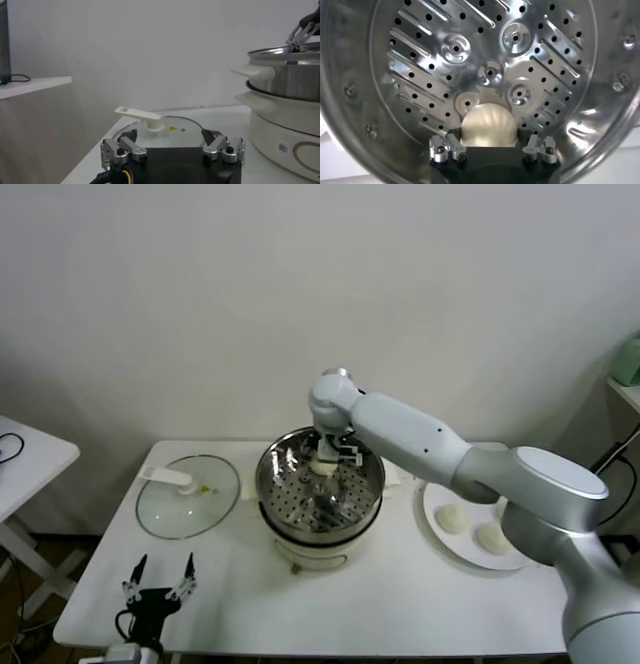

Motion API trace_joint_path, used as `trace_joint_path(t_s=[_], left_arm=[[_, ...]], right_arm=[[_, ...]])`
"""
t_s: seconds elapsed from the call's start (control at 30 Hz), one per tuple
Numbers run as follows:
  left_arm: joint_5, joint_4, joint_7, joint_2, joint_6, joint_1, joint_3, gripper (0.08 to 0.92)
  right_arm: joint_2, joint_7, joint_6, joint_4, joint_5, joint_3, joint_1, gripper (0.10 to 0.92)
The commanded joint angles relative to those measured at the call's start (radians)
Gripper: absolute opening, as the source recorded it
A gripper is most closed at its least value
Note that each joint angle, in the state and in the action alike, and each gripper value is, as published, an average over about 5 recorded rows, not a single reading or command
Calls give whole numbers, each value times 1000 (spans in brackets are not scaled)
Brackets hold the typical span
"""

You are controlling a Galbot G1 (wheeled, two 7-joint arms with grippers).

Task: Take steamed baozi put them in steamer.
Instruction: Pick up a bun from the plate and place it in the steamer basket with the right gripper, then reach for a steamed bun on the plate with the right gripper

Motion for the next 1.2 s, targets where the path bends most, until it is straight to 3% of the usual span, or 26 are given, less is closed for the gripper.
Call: trace_joint_path(t_s=[0.03, 0.3, 0.5, 0.73, 0.83, 1.0, 1.2], left_arm=[[-2, -1, -1, 0, -1, 2, 0, 823], [-1, -11, -1, 0, 1, 2, -3, 823], [3, -10, -1, 0, 6, -6, 1, 823], [3, -15, -2, 7, 12, -19, 6, 823], [3, -20, -2, 7, 15, -20, 11, 823], [8, -25, -1, 5, 14, -16, 23, 823], [13, -29, -1, 2, 12, -10, 29, 823]], right_arm=[[18, 8, 22, -21, -35, 13, -13, 791], [-60, -37, 26, 106, 84, -32, 92, 822], [-218, -79, -36, 250, 320, -94, 263, 823], [-472, -89, -417, 340, 865, -331, 515, 823], [-574, -89, -568, 342, 1005, -396, 541, 823], [-720, -103, -702, 336, 1048, -345, 443, 823], [-823, -109, -763, 340, 979, -215, 237, 823]])
